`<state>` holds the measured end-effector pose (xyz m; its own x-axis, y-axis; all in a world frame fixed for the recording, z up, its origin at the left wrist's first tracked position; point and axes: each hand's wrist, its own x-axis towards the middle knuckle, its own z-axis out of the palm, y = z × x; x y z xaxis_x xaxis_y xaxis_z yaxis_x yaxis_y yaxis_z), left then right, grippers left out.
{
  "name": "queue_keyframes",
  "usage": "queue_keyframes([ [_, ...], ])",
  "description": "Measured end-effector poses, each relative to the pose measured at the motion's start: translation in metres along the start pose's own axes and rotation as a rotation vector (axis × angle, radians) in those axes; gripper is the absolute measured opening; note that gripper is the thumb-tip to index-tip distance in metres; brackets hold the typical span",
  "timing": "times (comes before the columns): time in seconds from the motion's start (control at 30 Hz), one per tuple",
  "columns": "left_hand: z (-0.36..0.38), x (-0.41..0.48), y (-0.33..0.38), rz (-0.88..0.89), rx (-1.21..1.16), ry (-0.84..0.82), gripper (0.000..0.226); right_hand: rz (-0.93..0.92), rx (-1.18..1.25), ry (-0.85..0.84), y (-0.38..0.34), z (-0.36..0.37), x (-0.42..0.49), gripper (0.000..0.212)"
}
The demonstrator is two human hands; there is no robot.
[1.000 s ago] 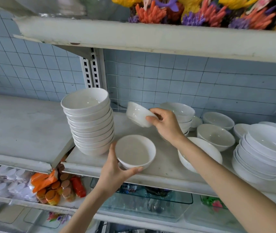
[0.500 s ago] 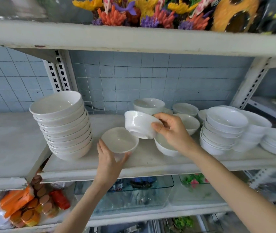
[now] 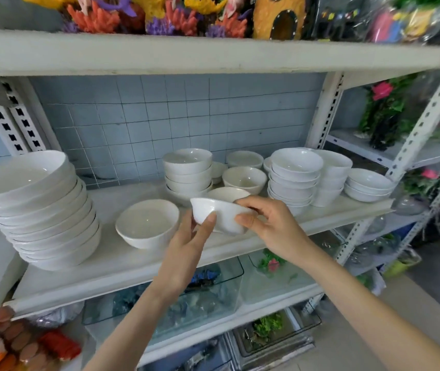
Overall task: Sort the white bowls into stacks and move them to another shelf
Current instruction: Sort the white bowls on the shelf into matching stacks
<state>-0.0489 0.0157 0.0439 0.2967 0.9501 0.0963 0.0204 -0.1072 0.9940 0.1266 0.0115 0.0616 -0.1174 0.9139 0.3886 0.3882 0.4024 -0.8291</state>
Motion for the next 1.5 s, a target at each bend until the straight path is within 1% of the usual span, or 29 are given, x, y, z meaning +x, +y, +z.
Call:
queue_keyframes([
  [0.1, 0.020, 0.008, 0.003, -0.007, -0.056, -0.029, 0.056, 0.016, -0.035, -0.002, -0.002, -0.018, -0.012, 0.018],
  [0.23, 0.049, 0.017, 0.007, 0.040, -0.054, -0.032, 0.057, 0.010, -0.055, 0.009, -0.002, -0.048, -0.025, 0.018],
  [0.37, 0.089, 0.025, 0.010, 0.124, -0.125, -0.005, 0.055, 0.017, -0.032, 0.032, 0.000, -0.087, -0.035, 0.020],
  [0.5, 0.143, 0.032, 0.010, 0.170, -0.165, -0.002, 0.054, 0.034, -0.046, 0.036, 0.007, -0.135, -0.050, 0.016],
  [0.6, 0.190, 0.035, 0.013, 0.175, -0.219, 0.008, 0.058, 0.036, -0.070, 0.045, 0.016, -0.178, -0.065, 0.008],
  [0.73, 0.251, 0.038, 0.013, 0.185, -0.259, 0.006, 0.066, 0.008, -0.115, 0.096, 0.037, -0.234, -0.083, 0.015],
  [0.8, 0.279, 0.040, 0.014, 0.188, -0.296, 0.010, 0.064, -0.004, -0.127, 0.125, 0.051, -0.259, -0.092, 0.025],
  [0.9, 0.317, 0.043, 0.014, 0.209, -0.303, 0.006, 0.063, 0.033, -0.083, 0.129, 0.072, -0.293, -0.104, 0.051],
  [1.0, 0.347, 0.052, 0.010, 0.217, -0.347, -0.017, 0.069, 0.167, 0.069, 0.079, 0.090, -0.321, -0.110, 0.086],
  [1.03, 0.355, 0.056, 0.008, 0.220, -0.356, -0.025, 0.072, 0.202, 0.117, 0.062, 0.096, -0.328, -0.111, 0.092],
  [1.1, 0.367, 0.069, 0.003, 0.226, -0.358, -0.051, 0.072, 0.250, 0.156, 0.068, 0.108, -0.340, -0.109, 0.093],
  [1.23, 0.382, 0.103, -0.007, 0.246, -0.329, -0.118, 0.073, 0.315, 0.210, 0.117, 0.132, -0.358, -0.094, 0.089],
  [1.3, 0.387, 0.122, -0.012, 0.259, -0.273, -0.137, 0.069, 0.319, 0.221, 0.129, 0.145, -0.366, -0.082, 0.096],
  [1.43, 0.394, 0.164, -0.021, 0.311, -0.105, -0.086, 0.051, 0.328, 0.221, 0.154, 0.173, -0.377, -0.058, 0.111],
  [1.5, 0.398, 0.181, -0.023, 0.297, -0.069, -0.050, 0.045, 0.333, 0.236, 0.168, 0.186, -0.383, -0.046, 0.113],
])
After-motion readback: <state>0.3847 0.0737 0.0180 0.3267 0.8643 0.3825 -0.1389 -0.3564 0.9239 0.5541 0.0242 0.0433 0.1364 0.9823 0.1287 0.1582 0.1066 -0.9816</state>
